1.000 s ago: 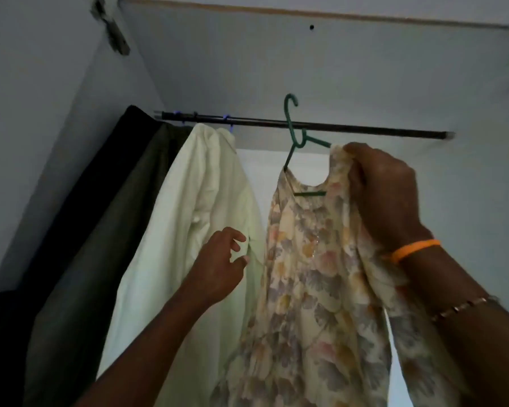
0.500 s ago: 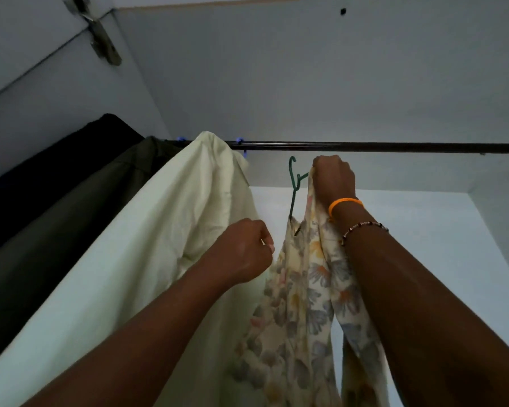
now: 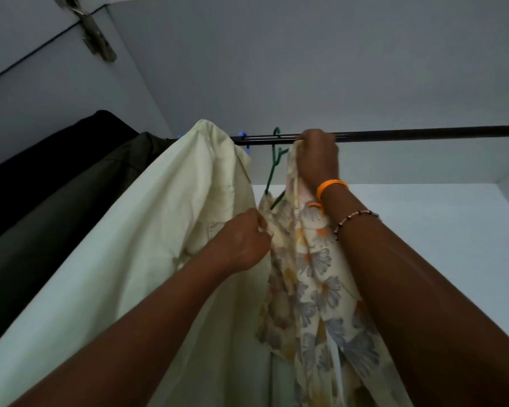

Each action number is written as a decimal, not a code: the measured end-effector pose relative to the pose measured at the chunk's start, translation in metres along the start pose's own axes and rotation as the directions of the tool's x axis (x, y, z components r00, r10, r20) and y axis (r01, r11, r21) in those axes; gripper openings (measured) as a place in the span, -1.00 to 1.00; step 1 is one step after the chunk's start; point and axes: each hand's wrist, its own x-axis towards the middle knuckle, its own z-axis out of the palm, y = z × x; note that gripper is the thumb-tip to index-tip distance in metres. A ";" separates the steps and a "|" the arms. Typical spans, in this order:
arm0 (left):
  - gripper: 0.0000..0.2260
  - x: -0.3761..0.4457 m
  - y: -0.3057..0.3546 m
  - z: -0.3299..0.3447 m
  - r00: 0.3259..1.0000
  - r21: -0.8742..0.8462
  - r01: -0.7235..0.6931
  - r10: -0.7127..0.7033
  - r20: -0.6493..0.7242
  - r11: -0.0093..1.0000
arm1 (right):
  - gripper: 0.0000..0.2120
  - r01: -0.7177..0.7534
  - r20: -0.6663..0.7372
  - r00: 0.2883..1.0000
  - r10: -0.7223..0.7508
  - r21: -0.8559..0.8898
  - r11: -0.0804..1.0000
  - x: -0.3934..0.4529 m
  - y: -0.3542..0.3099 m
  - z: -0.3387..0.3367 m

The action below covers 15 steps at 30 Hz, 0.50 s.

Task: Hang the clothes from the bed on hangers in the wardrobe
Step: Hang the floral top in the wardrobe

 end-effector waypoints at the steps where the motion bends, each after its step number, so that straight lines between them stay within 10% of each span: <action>1: -0.71 -0.001 0.003 -0.002 1.000 -0.041 0.012 -0.012 0.002 0.999 | -0.75 -0.016 0.030 0.999 0.015 0.048 0.999 -0.002 -0.011 0.003; 8: -0.57 -0.018 0.009 -0.011 0.997 -0.292 0.073 -0.067 0.032 0.953 | -0.70 -0.436 0.537 0.835 0.124 0.504 0.746 -0.033 -0.054 0.001; 15: -0.64 -0.118 0.023 -0.041 0.953 -0.351 0.288 -0.230 0.199 0.891 | -0.66 -0.614 0.702 0.693 0.163 0.456 0.644 -0.176 -0.103 -0.067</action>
